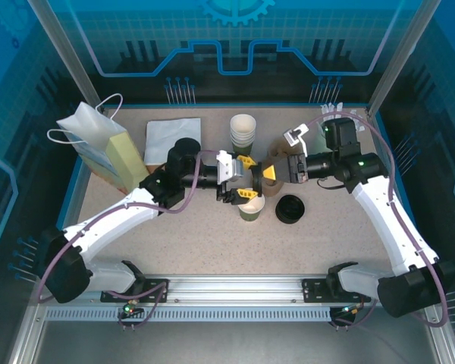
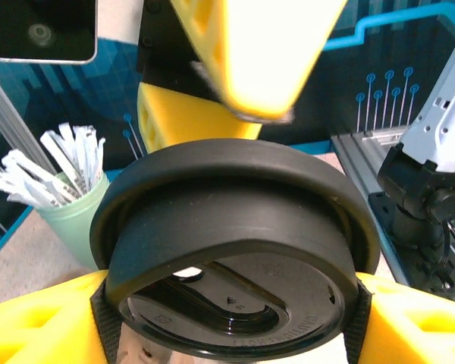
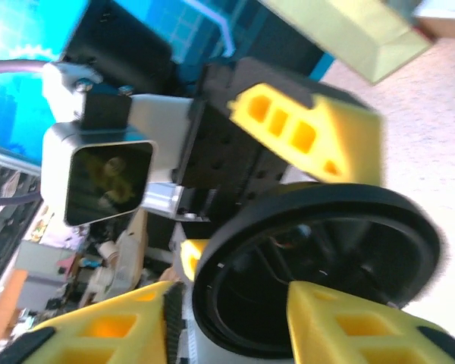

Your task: Pack the takeout coffee

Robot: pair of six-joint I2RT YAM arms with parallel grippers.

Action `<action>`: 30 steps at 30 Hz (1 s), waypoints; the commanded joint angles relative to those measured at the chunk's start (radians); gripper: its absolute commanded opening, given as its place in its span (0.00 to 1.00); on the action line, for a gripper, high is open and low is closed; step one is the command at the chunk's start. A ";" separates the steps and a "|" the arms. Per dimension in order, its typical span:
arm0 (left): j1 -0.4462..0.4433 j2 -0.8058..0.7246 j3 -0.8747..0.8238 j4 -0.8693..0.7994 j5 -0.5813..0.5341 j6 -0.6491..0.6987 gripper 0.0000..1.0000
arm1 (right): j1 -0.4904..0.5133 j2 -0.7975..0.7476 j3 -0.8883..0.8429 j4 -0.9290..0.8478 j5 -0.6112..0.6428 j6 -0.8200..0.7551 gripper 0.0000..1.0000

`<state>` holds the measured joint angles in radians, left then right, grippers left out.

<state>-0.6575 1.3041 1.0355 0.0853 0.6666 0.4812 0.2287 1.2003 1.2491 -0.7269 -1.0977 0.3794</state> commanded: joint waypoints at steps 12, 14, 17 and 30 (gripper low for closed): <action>-0.115 0.123 0.339 -0.791 -0.393 0.398 0.68 | -0.097 -0.133 -0.125 -0.305 0.975 -0.162 0.64; -0.139 0.161 0.379 -0.846 -0.447 0.421 0.68 | -0.101 -0.169 -0.168 -0.287 1.035 -0.166 0.71; -0.171 0.226 0.447 -0.926 -0.522 0.446 0.68 | -0.123 -0.221 -0.224 -0.243 1.061 -0.161 0.80; -0.267 0.555 0.766 -1.299 -0.834 0.526 0.65 | -0.208 -0.266 -0.310 -0.195 1.119 -0.134 0.92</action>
<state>-0.9119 1.8168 1.7416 -1.0664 -0.0692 0.9718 0.0383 0.9405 0.9592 -0.9455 -0.0116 0.2352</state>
